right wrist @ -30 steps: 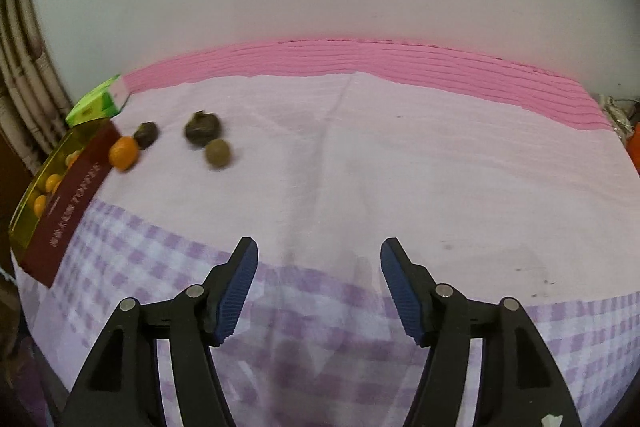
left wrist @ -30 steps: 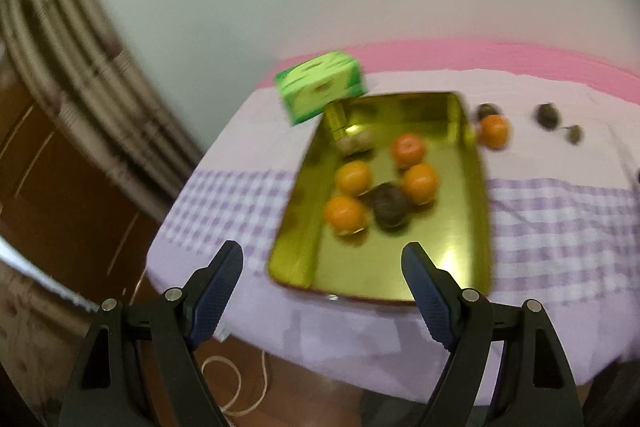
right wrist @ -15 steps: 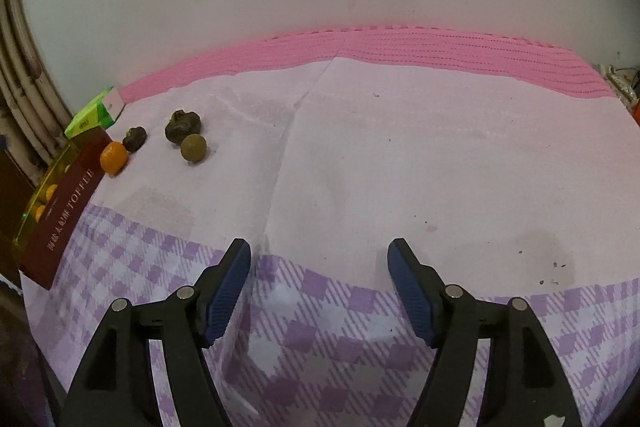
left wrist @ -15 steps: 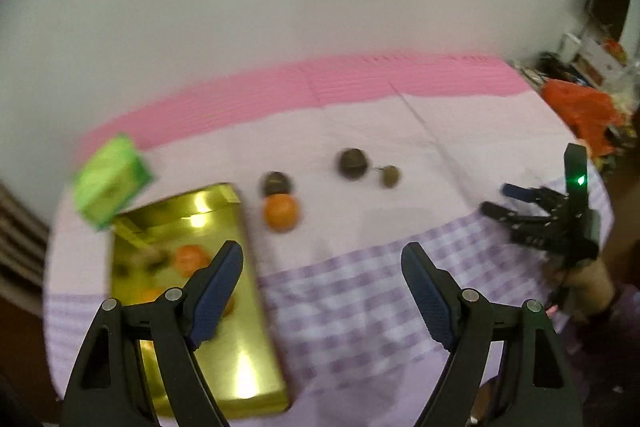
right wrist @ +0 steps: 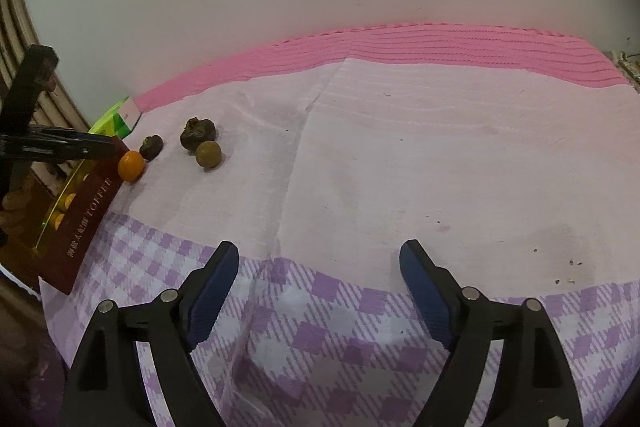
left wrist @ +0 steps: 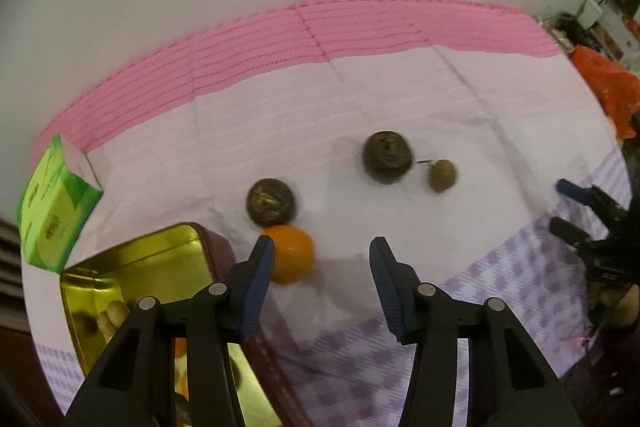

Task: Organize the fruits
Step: 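Move the left gripper to another mandarin on the sheet and grasp it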

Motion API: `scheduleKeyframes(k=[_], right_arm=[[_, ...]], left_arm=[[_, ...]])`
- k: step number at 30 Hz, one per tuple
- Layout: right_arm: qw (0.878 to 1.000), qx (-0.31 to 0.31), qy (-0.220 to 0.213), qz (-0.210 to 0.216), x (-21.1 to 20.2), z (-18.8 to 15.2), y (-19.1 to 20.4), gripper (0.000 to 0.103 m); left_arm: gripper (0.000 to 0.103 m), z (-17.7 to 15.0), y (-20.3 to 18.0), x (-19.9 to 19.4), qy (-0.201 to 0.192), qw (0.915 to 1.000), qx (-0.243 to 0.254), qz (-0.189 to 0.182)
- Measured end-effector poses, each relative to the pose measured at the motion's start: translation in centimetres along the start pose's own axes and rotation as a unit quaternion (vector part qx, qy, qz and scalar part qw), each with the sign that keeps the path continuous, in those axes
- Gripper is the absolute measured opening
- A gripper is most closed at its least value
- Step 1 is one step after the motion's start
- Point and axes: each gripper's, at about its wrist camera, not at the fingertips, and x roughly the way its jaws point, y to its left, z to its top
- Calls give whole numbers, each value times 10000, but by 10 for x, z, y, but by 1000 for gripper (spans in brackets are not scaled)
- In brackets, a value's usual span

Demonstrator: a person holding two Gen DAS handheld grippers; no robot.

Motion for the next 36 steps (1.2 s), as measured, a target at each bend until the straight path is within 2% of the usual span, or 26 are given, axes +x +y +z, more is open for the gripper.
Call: scheduleKeyframes(k=[5,9,13,19,21,24,30,36], right_arm=[[10000,-23,13,26,0,0,1,84],[10000,-15,11,50,1,1,0,85],[10000,-43,23,54,2,1,1,87],[10000,-40,19,59,1,0,2,88],[10000,-42,21,64,1,0,2,88],[10000,-52,25,71,1,-1,2,90],[9999,-66,28,88,1,-1,3,92],[9999,-74,33,80,0,-2,3,93]], left_arm=[[50,3,7,24,279,9996,-31,76],[50,3,9,35,342,9990,46,281],[50,2,17,40,442,9989,-100,91],[50,-5,3,47,543,9985,18,-57],[46,-7,-3,52,530,9986,69,29],[45,-7,-7,53,460,9987,60,212],[45,-2,-3,49,275,9993,-142,215],[45,0,-6,55,290,9992,-170,229]])
